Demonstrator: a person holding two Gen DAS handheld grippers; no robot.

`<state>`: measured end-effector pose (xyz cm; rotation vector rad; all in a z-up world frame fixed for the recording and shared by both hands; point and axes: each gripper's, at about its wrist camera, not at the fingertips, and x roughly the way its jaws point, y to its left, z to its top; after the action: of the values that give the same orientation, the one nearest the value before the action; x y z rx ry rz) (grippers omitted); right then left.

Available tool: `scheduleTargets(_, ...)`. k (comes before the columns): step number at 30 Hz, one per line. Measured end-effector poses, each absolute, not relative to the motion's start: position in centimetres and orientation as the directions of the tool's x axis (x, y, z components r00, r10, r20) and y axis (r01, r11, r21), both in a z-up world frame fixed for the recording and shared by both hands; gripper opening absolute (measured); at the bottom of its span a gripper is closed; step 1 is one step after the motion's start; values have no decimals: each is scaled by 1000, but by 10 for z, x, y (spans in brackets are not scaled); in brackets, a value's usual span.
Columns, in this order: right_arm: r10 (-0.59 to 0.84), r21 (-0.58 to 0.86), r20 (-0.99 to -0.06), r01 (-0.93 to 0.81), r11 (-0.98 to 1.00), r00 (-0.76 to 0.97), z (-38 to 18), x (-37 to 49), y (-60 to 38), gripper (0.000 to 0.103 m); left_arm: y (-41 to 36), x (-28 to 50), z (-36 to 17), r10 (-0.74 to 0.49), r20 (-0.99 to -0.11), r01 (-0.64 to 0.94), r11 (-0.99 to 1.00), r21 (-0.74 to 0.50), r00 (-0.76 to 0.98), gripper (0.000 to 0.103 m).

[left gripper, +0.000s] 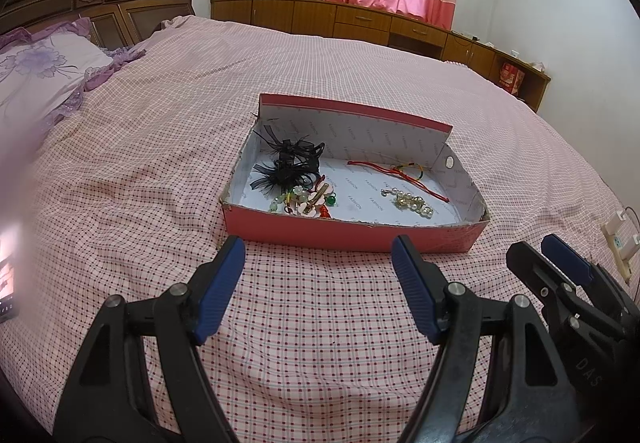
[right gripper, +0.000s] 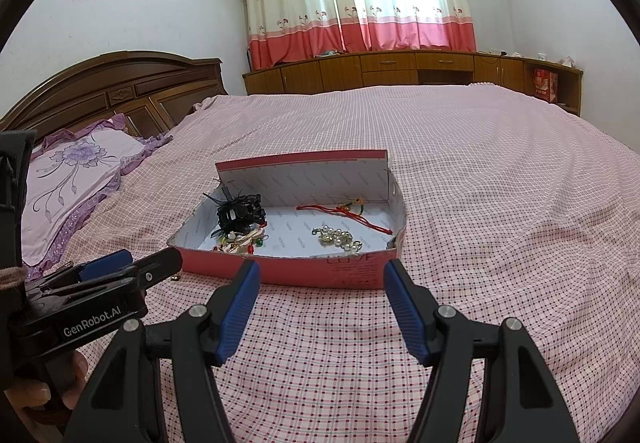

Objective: Organize jewelry

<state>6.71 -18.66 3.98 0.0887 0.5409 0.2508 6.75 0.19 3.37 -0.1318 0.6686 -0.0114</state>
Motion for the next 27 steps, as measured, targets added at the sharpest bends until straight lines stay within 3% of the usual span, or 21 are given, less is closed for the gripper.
scheduleTargets(27, 258, 148, -500, -212, 966, 827, 40, 68, -187, 67, 2, 68, 32, -54, -619, -34, 991, -130, 783, 68)
